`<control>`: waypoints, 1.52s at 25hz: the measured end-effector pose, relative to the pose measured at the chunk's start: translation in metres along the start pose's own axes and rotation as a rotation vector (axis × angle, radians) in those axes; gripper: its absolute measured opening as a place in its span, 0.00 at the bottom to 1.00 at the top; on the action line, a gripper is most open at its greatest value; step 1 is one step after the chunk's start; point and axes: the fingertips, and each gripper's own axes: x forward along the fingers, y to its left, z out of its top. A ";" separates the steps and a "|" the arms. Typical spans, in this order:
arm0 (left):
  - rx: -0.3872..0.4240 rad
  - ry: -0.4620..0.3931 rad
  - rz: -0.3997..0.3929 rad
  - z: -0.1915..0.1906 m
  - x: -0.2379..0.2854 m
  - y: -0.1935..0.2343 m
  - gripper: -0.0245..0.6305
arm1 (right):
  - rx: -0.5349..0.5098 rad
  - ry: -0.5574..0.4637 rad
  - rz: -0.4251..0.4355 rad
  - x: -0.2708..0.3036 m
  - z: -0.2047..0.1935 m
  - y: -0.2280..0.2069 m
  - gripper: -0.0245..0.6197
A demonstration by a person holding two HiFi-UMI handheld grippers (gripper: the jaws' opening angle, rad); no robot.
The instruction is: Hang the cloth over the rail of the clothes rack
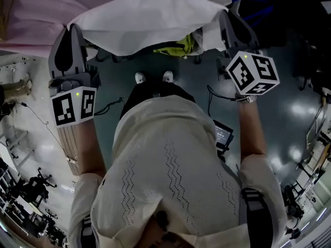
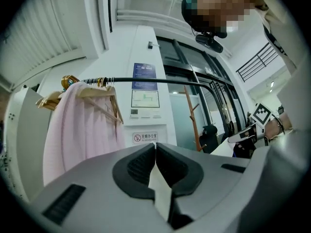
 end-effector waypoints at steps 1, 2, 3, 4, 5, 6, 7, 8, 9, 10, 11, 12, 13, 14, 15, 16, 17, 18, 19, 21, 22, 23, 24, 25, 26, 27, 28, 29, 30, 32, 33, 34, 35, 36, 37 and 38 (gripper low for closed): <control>0.004 -0.014 -0.009 0.005 0.002 0.003 0.07 | 0.002 -0.015 0.005 0.003 0.005 0.002 0.08; 0.012 -0.027 -0.024 0.011 0.003 0.006 0.07 | 0.006 -0.027 0.012 0.004 0.011 0.005 0.08; 0.025 -0.041 -0.040 0.019 0.004 0.007 0.07 | 0.013 -0.037 0.022 0.004 0.020 0.007 0.08; 0.042 -0.060 -0.053 0.030 0.005 0.009 0.07 | 0.023 -0.050 0.036 0.004 0.032 0.010 0.08; 0.059 -0.084 -0.061 0.044 0.007 0.013 0.07 | 0.035 -0.070 0.054 0.004 0.048 0.013 0.08; 0.076 -0.113 -0.067 0.059 0.010 0.018 0.07 | 0.046 -0.097 0.072 0.007 0.067 0.015 0.08; 0.096 -0.142 -0.074 0.073 0.013 0.023 0.07 | 0.056 -0.126 0.088 0.011 0.086 0.017 0.08; 0.118 -0.168 -0.085 0.086 0.016 0.027 0.07 | 0.060 -0.151 0.100 0.014 0.103 0.017 0.08; 0.142 -0.190 -0.100 0.097 0.018 0.030 0.07 | 0.056 -0.172 0.109 0.015 0.119 0.017 0.08; 0.165 -0.210 -0.114 0.108 0.021 0.032 0.07 | 0.042 -0.195 0.118 0.015 0.134 0.017 0.08; 0.184 -0.230 -0.124 0.119 0.022 0.036 0.07 | 0.022 -0.222 0.126 0.013 0.150 0.018 0.08; 0.198 -0.249 -0.130 0.129 0.024 0.039 0.07 | 0.004 -0.252 0.132 0.010 0.166 0.018 0.08; 0.209 -0.267 -0.134 0.140 0.024 0.043 0.07 | -0.006 -0.280 0.136 0.005 0.181 0.018 0.08; 0.218 -0.282 -0.138 0.151 0.024 0.045 0.07 | -0.007 -0.303 0.140 -0.001 0.195 0.018 0.08; 0.226 -0.297 -0.143 0.161 0.023 0.046 0.07 | -0.001 -0.320 0.142 -0.007 0.208 0.018 0.08; 0.233 -0.311 -0.150 0.171 0.022 0.047 0.07 | 0.009 -0.334 0.142 -0.013 0.221 0.017 0.08; 0.237 -0.324 -0.157 0.181 0.023 0.046 0.07 | 0.024 -0.349 0.145 -0.019 0.233 0.017 0.08; 0.239 -0.334 -0.164 0.191 0.024 0.047 0.07 | 0.046 -0.364 0.155 -0.024 0.245 0.017 0.08; 0.238 -0.343 -0.174 0.200 0.026 0.047 0.07 | 0.062 -0.380 0.166 -0.029 0.257 0.017 0.08; 0.241 -0.362 -0.186 0.221 0.033 0.050 0.07 | 0.044 -0.406 0.174 -0.036 0.285 0.018 0.08; 0.249 -0.373 -0.185 0.234 0.038 0.051 0.07 | 0.019 -0.421 0.178 -0.038 0.300 0.020 0.08; 0.262 -0.385 -0.179 0.247 0.042 0.053 0.07 | -0.015 -0.437 0.179 -0.041 0.314 0.023 0.08; 0.279 -0.397 -0.168 0.261 0.046 0.054 0.07 | -0.056 -0.452 0.173 -0.043 0.328 0.025 0.08; 0.301 -0.410 -0.154 0.274 0.050 0.056 0.07 | -0.098 -0.467 0.164 -0.045 0.342 0.027 0.08; 0.326 -0.421 -0.136 0.286 0.055 0.057 0.07 | -0.137 -0.482 0.157 -0.047 0.356 0.028 0.08; 0.355 -0.431 -0.117 0.299 0.060 0.059 0.07 | -0.171 -0.496 0.151 -0.048 0.370 0.029 0.08; 0.389 -0.441 -0.099 0.310 0.066 0.060 0.07 | -0.198 -0.509 0.146 -0.050 0.385 0.029 0.08; 0.425 -0.449 -0.084 0.322 0.072 0.061 0.07 | -0.213 -0.520 0.141 -0.050 0.399 0.029 0.08; 0.457 -0.457 -0.076 0.333 0.080 0.062 0.07 | -0.214 -0.529 0.135 -0.050 0.412 0.027 0.08; 0.492 -0.464 -0.074 0.354 0.096 0.066 0.07 | -0.203 -0.543 0.126 -0.048 0.436 0.027 0.08; 0.496 -0.464 -0.074 0.363 0.104 0.069 0.07 | -0.209 -0.549 0.119 -0.047 0.447 0.028 0.08; 0.499 -0.464 -0.070 0.371 0.111 0.072 0.07 | -0.225 -0.557 0.110 -0.047 0.459 0.030 0.08; 0.507 -0.464 -0.063 0.379 0.117 0.075 0.07 | -0.242 -0.566 0.100 -0.047 0.469 0.032 0.08; 0.519 -0.463 -0.057 0.388 0.123 0.079 0.07 | -0.254 -0.577 0.091 -0.046 0.478 0.033 0.08; 0.534 -0.463 -0.051 0.396 0.128 0.082 0.07 | -0.259 -0.588 0.084 -0.044 0.486 0.032 0.08; 0.550 -0.465 -0.048 0.405 0.133 0.085 0.07 | -0.261 -0.598 0.075 -0.042 0.494 0.031 0.08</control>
